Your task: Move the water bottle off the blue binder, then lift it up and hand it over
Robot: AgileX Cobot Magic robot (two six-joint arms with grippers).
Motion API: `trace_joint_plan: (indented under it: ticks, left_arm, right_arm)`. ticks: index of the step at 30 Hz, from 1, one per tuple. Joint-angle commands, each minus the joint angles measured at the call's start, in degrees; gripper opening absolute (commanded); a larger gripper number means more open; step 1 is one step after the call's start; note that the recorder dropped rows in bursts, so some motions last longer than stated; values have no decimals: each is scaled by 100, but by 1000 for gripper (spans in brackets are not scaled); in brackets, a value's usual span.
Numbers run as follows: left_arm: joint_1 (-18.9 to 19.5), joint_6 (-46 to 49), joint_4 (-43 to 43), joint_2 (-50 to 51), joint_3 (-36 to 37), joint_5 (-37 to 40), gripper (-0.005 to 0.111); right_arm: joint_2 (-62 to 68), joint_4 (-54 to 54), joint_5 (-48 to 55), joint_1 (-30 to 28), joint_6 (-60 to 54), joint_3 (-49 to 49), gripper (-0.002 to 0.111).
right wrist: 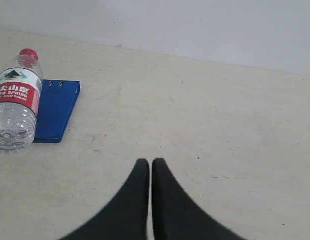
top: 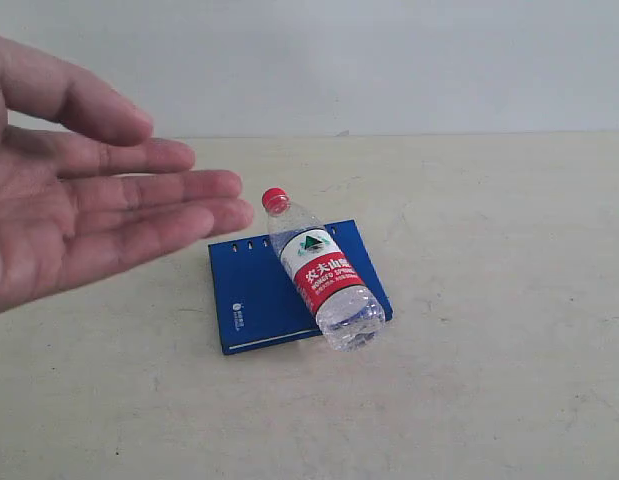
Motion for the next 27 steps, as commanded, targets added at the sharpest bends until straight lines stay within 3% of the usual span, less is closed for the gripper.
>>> trace_joint_plan:
  ticks: [1, 13, 16, 21, 27]
  left_arm:
    - [-42, 27, 10, -22, -7, -82, 4]
    - [-42, 27, 10, -22, -7, -82, 4]
    - [-42, 27, 10, -22, -7, -82, 4]
    - [-42, 27, 10, -22, -7, -82, 4]
    - [-42, 27, 10, -22, -7, -82, 4]
  right_arm:
    - [-25, 11, -40, -37, 4, -8, 0]
    - [-25, 10, -229, -37, -280, -8, 0]
    - [-25, 1015, -712, -37, 484, -8, 0]
    - [-25, 3788, -763, -37, 1938, -8, 0]
    - [-25, 3961, -1269, -37, 1961, -8, 0]
